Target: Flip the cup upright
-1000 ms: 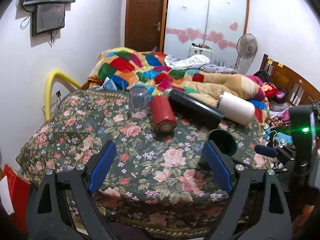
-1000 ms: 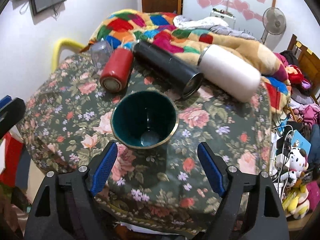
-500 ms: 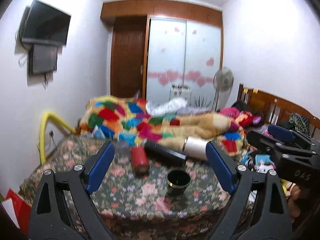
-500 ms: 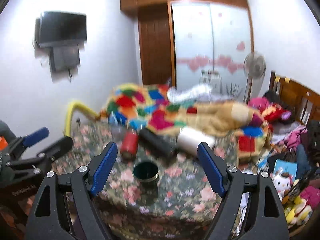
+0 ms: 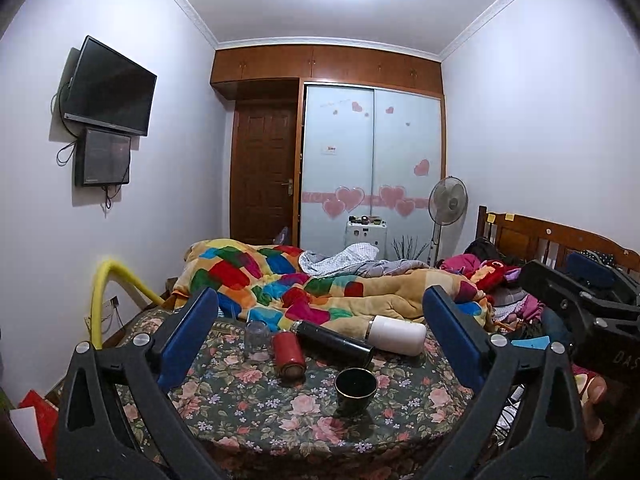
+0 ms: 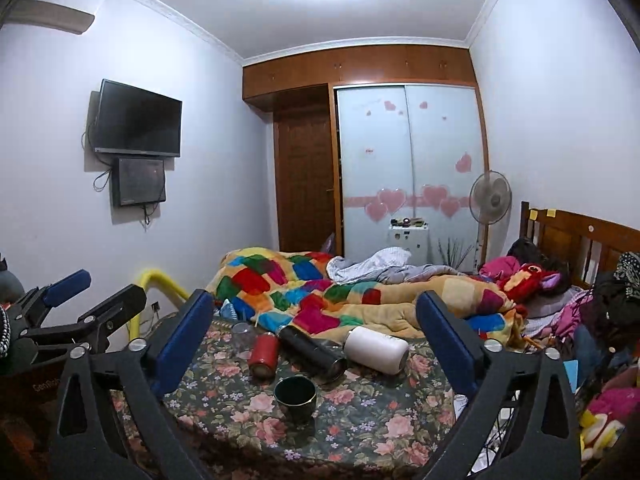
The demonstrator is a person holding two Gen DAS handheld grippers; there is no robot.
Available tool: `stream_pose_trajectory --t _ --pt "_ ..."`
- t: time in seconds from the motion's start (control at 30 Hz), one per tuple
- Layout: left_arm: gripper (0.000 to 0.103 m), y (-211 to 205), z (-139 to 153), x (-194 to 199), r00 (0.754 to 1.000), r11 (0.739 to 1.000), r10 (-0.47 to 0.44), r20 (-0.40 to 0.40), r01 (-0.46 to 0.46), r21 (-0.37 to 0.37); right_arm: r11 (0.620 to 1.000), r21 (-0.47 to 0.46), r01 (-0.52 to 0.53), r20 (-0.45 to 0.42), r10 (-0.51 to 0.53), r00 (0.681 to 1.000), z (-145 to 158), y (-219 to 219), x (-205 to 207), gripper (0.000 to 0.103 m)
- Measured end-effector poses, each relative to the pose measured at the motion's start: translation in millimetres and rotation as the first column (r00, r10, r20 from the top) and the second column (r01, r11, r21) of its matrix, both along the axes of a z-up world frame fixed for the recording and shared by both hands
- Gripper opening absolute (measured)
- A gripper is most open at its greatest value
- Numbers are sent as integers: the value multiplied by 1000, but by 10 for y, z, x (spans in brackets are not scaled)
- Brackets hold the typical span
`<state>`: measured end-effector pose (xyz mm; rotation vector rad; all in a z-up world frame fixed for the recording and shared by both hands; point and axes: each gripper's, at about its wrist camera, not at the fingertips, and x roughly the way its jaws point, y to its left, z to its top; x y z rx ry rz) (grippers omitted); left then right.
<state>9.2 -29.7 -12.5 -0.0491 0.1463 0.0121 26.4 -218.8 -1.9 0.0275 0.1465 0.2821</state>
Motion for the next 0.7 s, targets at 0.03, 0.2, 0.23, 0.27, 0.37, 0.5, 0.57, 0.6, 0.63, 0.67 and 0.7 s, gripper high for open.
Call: stream_pose_trajectory --t 0.03,0.2,0.23,0.27,0.37,0.5,0.57,0.6,0.63,0.67,0.7 --pt "103 10 -4 0 1000 1000 -1 -3 1 -3 1000 0 3 5 -3 1000 -5 1 -10 103" --pt "103 10 -20 -32 1000 1000 6 -8 -6 -2 999 -32 11 15 -11 1000 -12 34 -63 103" --pt "103 7 -18 -42 1000 1000 6 -9 -6 -1 999 -33 10 15 -9 1000 -14 36 -66 103" --pt "103 10 -20 -36 1000 1000 6 -9 -6 0 999 -32 9 14 -9 1000 -20 28 -73 103" --pt "103 11 -21 -36 1000 1000 5 -10 -5 -2 999 -37 11 14 -10 1000 -28 18 -94 103" --pt "103 11 -32 -37 1000 1000 5 -12 -5 -2 999 -37 9 6 -9 1000 -47 10 -110 103" --pt "103 12 -39 -36 1000 1000 5 -12 -5 -1 999 -37 7 3 -7 1000 -56 8 -125 103" --pt "103 12 -39 -36 1000 1000 6 -13 -6 -2 999 -37 7 1 -7 1000 -59 7 -128 103" --pt "103 12 -39 -36 1000 1000 5 -13 -5 -3 999 -37 7 1 -7 1000 -60 4 -130 103" --pt "103 13 -40 -36 1000 1000 5 -13 -5 -3 999 -37 6 0 -6 1000 -59 4 -129 103" --pt "103 13 -40 -37 1000 1000 5 -13 -5 -3 999 -37 5 -2 -5 1000 -59 3 -132 103"
